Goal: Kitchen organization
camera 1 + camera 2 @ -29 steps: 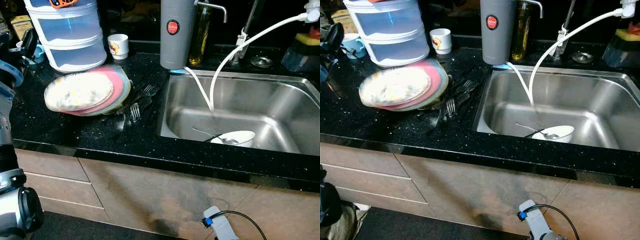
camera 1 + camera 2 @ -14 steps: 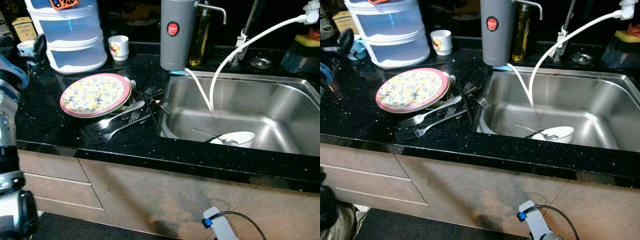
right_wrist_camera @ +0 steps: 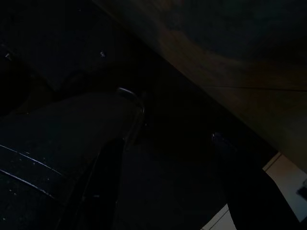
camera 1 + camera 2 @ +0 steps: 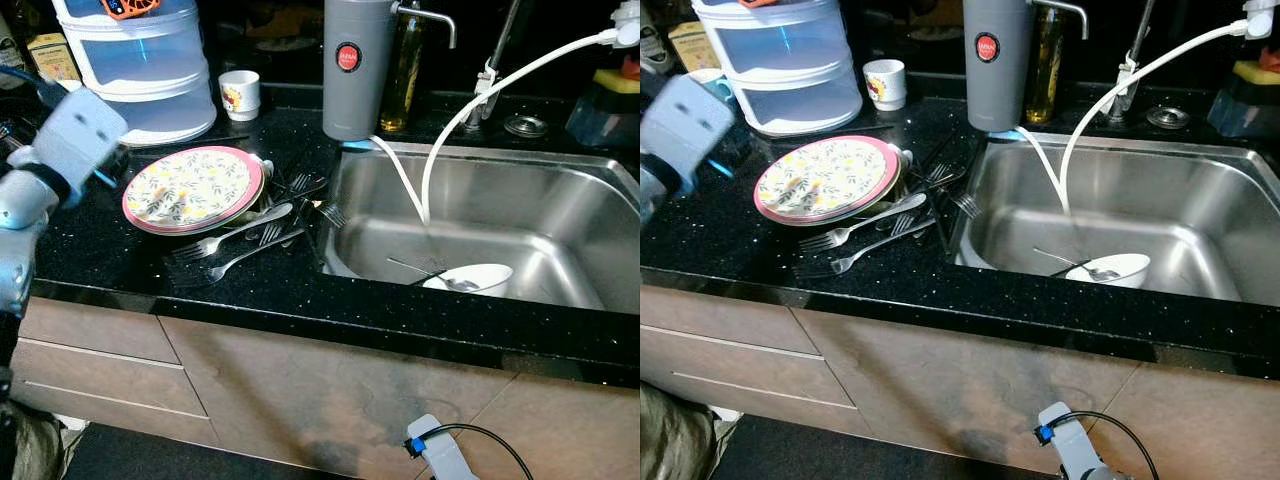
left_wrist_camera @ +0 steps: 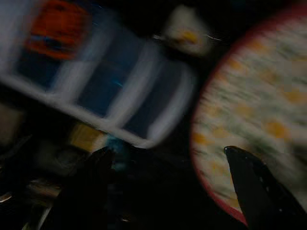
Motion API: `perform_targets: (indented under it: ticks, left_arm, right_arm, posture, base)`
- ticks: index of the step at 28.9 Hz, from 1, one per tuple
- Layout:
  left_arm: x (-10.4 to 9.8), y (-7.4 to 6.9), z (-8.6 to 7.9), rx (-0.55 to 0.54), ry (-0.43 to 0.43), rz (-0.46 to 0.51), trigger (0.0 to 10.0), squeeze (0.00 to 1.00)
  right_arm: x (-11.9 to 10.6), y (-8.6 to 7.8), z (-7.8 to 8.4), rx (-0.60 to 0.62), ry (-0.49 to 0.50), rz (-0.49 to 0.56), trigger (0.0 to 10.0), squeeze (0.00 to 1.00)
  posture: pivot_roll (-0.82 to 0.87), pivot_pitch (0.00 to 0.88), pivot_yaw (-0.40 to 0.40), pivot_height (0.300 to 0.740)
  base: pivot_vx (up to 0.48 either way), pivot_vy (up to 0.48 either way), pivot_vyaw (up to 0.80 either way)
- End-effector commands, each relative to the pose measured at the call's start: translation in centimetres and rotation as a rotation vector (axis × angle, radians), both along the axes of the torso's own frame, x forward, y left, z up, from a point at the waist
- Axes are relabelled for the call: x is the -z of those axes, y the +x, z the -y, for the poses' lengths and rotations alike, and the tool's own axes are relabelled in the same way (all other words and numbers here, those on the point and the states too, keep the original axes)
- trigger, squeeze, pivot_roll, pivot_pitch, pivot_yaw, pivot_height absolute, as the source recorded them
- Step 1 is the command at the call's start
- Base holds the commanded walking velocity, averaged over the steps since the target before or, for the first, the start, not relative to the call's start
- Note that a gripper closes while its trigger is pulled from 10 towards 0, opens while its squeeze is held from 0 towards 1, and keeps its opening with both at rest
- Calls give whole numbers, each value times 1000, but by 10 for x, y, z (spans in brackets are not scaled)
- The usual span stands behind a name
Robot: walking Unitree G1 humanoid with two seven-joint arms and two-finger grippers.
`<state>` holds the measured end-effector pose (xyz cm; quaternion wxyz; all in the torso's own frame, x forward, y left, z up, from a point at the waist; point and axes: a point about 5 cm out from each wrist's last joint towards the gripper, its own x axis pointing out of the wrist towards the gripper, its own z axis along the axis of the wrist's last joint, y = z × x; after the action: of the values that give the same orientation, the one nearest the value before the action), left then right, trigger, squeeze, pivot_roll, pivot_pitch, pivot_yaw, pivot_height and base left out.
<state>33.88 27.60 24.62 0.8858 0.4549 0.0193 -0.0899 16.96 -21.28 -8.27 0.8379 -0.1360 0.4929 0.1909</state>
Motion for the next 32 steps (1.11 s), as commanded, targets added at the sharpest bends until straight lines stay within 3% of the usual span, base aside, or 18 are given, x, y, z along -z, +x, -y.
perform_targets:
  ticks: [1,5,7,10,20,24,32]
  left_arm:
    - [11,-2,-4,9,62,-79,10000,0]
    - [22,-3,-1,39,63,-136,10000,0]
    - [36,-5,4,89,41,-239,10000,0]
    - [42,-5,7,122,40,-302,10000,0]
    - [34,-4,14,179,-44,-370,10000,0]
    - [25,-6,8,162,15,-418,10000,0]
    - [31,-6,-2,99,87,-440,10000,0]
  right_arm:
    - [1,0,-2,-14,-4,-4,10000,0]
    - [1,0,-2,-15,-5,-4,10000,0]
    - [1,-1,-2,-17,-7,-4,10000,0]
    - [1,-1,-2,-18,-9,-4,10000,0]
    - [1,-2,-1,-19,-11,-5,10000,0]
    - [1,-1,-1,-27,-15,-4,10000,0]
    - [1,-1,-1,-31,-17,-2,10000,0]
  posture:
    - [-11,0,9,740]
    - [-13,0,10,740]
    - [-17,0,13,740]
    - [-23,0,17,740]
    - [-25,0,15,740]
    - [-24,0,18,740]
    - [-27,0,19,740]
  base:
    - [0,0,0]
    - [0,0,0]
    - [0,0,0]
    - [0,0,0]
    - [0,0,0]
    - [0,0,0]
    - [0,0,0]
